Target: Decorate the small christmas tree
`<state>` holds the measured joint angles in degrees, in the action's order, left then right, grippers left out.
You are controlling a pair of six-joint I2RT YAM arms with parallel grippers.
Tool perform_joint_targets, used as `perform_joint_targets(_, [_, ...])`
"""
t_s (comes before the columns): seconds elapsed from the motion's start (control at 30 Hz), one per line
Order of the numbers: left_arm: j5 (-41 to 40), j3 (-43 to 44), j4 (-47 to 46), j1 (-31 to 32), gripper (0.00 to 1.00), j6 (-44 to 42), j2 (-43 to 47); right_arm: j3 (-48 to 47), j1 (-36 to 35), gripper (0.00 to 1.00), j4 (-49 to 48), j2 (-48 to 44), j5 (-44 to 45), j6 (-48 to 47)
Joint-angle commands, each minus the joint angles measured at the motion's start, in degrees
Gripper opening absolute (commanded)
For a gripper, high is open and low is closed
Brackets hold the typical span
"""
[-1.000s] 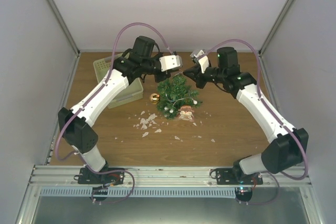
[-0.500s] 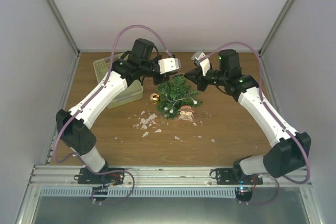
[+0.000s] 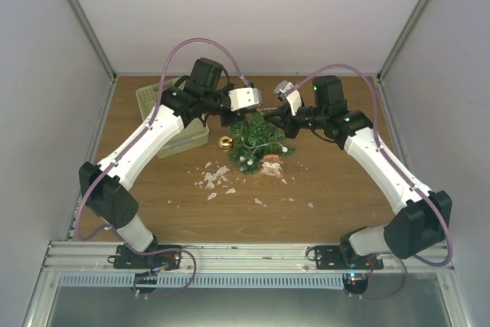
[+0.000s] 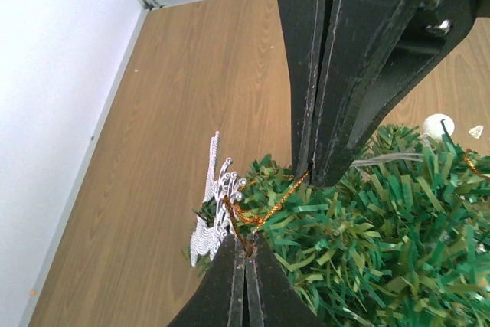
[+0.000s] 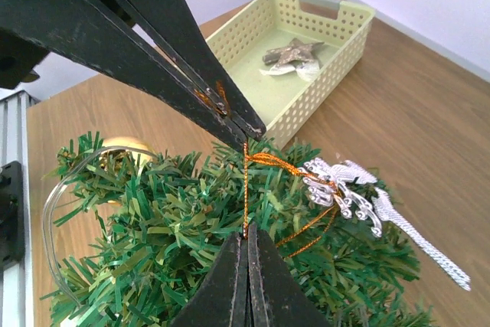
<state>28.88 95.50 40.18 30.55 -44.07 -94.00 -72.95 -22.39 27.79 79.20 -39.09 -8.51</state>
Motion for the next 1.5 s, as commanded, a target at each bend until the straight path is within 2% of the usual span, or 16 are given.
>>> perform_joint_targets(0.0, [-1.77,-0.73,0.53,-0.75,0.0,-1.01,2.74,-0.44,-1.05,0.01,4.04,0.55,0.14,0.41])
perform_joint_targets(0.73, [-3.22,-1.46,3.84,-0.15,0.0,-3.48,2.11,0.35,-1.34,0.03,7.39,0.22,1.26,0.86])
perform_joint_targets(0.83, [-4.58,-1.47,3.78,-0.13,0.0,-3.07,1.52,0.91,-1.34,0.06,7.7,-0.07,1.9,0.88])
perform_joint_targets(0.93, [-4.87,-1.49,4.02,-0.09,0.0,-3.11,1.23,1.42,-1.39,0.14,7.63,-0.55,2.27,0.95])
perform_joint_targets(1.07, [-6.31,-1.89,2.49,-0.05,0.0,-2.39,1.44,1.58,-1.38,0.21,7.71,-0.96,3.51,1.15])
perform_joint_targets(1.47, [-6.06,-0.46,1.52,0.01,0.08,-1.46,1.95,1.49,-1.37,0.22,7.53,-1.4,4.92,1.23])
